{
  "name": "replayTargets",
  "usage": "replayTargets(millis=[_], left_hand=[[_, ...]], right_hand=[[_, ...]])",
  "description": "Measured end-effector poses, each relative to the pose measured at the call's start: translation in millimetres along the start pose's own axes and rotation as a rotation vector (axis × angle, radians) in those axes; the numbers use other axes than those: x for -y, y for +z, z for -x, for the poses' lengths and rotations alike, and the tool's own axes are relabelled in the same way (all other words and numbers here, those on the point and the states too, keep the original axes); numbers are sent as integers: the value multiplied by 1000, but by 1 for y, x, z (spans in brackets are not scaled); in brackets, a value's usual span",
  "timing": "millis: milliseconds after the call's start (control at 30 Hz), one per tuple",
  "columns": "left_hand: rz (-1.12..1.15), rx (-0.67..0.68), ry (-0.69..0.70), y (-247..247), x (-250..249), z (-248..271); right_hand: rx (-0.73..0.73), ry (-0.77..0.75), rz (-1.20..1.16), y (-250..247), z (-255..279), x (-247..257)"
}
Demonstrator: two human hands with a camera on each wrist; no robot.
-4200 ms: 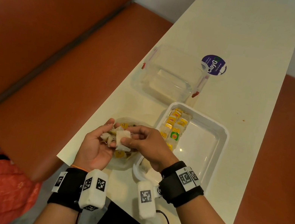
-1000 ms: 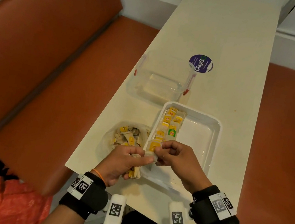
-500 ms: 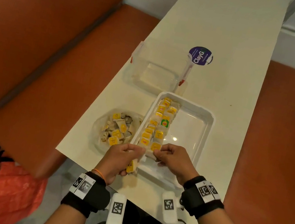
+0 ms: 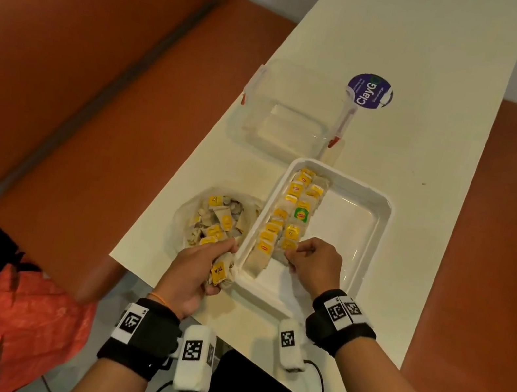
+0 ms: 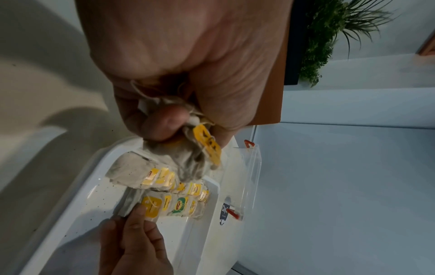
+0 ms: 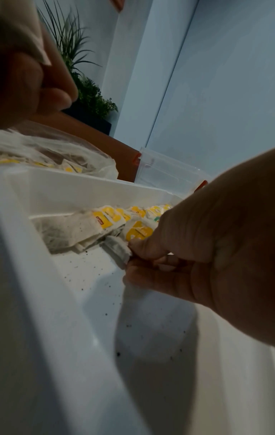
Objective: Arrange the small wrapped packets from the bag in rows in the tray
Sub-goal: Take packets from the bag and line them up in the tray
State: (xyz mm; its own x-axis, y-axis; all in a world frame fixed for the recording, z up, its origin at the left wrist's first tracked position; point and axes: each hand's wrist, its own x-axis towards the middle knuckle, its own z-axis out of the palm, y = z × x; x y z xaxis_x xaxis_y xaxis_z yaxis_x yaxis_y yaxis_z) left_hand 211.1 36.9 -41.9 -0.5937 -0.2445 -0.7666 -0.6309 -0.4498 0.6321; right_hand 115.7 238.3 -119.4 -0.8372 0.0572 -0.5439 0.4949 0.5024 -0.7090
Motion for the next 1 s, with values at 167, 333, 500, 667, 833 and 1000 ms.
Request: replayTargets(millis=[167, 333, 500, 667, 833, 1000], left_hand=[[-23, 29, -13, 1, -3, -3], [109, 110, -75, 12, -5, 3], [183, 159, -80, 23, -8, 12], [120, 187, 41, 27, -8, 17], [108, 168, 136, 32, -8, 24], [133, 227, 143, 30, -5, 31]], right_hand=[[-55, 73, -59, 6, 0, 4], [-83, 67, -33, 0, 8, 9], [43, -95, -83, -22, 45, 38], [439, -164, -150, -37, 101, 77], [302, -213, -47, -36, 113, 81], [329, -177, -159, -43, 112, 80]])
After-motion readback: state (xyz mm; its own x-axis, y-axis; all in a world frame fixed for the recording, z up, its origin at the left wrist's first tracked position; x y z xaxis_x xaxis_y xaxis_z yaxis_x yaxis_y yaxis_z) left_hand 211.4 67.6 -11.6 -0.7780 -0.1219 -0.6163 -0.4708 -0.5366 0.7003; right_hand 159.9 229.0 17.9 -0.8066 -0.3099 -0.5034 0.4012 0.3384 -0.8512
